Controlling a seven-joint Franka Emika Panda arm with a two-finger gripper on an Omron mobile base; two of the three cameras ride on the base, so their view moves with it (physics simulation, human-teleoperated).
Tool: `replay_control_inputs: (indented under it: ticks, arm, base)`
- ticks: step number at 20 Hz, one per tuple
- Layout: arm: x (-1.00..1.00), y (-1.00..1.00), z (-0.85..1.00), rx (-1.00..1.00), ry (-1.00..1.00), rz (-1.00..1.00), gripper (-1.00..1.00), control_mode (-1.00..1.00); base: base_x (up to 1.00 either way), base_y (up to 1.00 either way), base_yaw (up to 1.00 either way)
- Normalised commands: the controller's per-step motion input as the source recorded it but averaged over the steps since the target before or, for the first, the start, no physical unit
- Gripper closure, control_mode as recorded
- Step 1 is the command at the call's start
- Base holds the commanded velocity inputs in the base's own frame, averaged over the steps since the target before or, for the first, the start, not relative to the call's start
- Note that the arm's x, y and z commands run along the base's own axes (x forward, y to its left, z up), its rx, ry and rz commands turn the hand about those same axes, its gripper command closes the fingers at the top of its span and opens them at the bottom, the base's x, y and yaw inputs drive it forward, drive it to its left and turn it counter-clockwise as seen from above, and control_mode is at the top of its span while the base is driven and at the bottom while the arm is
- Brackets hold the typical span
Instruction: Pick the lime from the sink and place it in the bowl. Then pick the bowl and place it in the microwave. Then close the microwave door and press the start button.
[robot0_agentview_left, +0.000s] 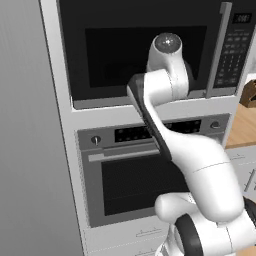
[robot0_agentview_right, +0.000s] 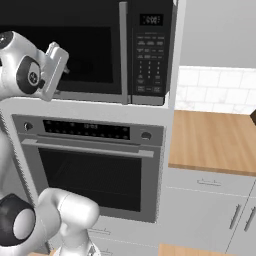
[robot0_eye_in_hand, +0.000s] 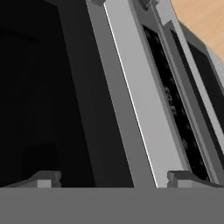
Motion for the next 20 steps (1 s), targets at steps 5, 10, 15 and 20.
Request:
replay_control_inputs:
  ticks: [5,10,15,20]
  arm:
    - [0.65,0.00,0.00,0.18,0.00,0.26,-1.00,-1.00]
    - [-0.37,-0.30,0.00,0.14,-0.16,0.16,-1.00,-1.00]
    - [-1.00,-0.66,0.00,0.15,-0.29,0.10,-1.00,-1.00]
    - [-1.00,-0.73,0.00,0.18,-0.26,0.10,-1.00,-1.00]
  base:
    - [0.00,0.00,0.00]
    - [0.00,0.00,0.00]
    - [0.00,0.00,0.00]
    - [0.00,0.00,0.00]
